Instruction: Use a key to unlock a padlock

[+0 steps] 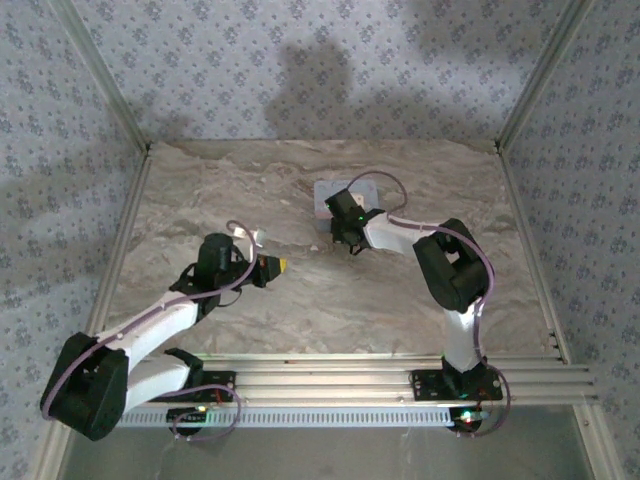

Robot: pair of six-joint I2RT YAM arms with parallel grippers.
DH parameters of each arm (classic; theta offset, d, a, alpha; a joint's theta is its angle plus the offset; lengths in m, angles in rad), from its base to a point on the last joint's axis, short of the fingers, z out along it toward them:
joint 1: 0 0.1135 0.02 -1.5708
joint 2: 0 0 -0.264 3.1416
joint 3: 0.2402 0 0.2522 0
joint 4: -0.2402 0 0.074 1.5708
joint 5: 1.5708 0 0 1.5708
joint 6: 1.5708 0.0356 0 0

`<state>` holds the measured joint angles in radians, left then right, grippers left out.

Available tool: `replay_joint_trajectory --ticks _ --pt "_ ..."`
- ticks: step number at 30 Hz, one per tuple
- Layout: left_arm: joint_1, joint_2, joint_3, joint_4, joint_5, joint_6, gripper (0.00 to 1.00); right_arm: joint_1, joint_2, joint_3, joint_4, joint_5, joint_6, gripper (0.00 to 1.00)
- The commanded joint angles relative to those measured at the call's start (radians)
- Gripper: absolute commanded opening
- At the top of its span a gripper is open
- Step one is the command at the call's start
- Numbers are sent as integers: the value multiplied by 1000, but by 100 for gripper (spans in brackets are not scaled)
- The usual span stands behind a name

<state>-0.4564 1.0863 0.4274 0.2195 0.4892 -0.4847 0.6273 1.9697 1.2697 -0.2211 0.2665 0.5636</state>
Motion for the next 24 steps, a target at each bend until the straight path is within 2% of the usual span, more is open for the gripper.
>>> replay_joint_trajectory --ticks 1,5,10,19,21,24 --pt "-4 -55 -34 10 8 -18 0 10 -18 5 -52 24 -32 8" --pt "-20 -107 -64 -16 14 -12 0 27 -73 -39 -61 -3 -68 4" --pt "-43 -137 -80 -58 44 17 0 70 -140 -103 -79 -115 -161 0" --pt "-86 -117 -118 -40 17 6 0 134 -223 -184 -150 -262 -280 0" --pt "-93 -102 -121 -33 6 5 0 136 -234 -198 -154 -262 -260 8" --pt "-101 -75 -115 -27 2 4 0 142 -255 -221 -143 -221 -194 39"
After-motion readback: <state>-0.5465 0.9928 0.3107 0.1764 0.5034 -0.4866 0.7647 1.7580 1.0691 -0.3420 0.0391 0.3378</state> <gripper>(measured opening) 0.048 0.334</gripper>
